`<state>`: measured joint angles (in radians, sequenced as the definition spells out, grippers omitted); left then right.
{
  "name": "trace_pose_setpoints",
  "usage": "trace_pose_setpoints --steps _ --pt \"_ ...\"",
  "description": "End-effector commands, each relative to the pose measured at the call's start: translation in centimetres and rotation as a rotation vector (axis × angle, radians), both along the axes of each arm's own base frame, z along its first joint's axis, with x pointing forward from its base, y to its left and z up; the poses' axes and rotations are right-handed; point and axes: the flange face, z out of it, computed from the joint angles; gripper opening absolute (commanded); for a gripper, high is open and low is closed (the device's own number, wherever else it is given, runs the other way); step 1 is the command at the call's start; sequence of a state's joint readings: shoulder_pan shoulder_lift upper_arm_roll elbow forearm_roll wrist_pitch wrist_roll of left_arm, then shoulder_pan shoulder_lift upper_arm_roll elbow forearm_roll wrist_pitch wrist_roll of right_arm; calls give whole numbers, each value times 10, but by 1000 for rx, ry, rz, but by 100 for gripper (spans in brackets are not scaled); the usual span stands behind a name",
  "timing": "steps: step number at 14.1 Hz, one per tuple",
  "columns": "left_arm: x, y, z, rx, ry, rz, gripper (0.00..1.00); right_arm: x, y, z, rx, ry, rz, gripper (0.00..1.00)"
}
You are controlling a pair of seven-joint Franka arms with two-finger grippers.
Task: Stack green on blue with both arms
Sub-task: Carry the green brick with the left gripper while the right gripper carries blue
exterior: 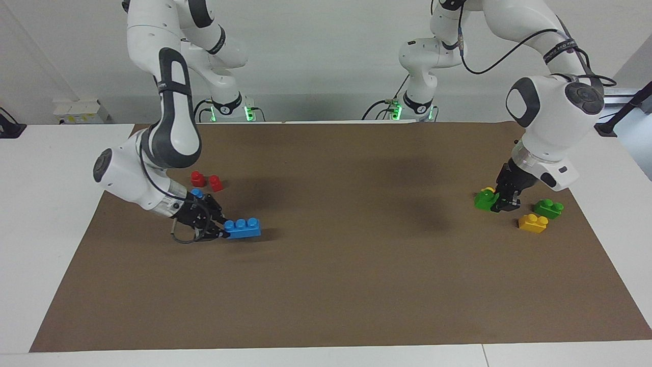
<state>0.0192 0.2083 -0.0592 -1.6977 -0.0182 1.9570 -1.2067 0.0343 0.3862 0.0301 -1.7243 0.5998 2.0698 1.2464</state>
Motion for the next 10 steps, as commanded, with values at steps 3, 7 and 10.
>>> trace_pose_setpoints --steps 3,7,10 --pt "-8 -26 9 9 22 54 0 -6 117 25 -37 -40 -20 0" --pt "-16 -50 20 8 27 86 0 -35 204 21 -30 -8 -41 0" --pt "-25 -86 28 2 23 133 0 -58 241 3 -29 -12 -35 0"
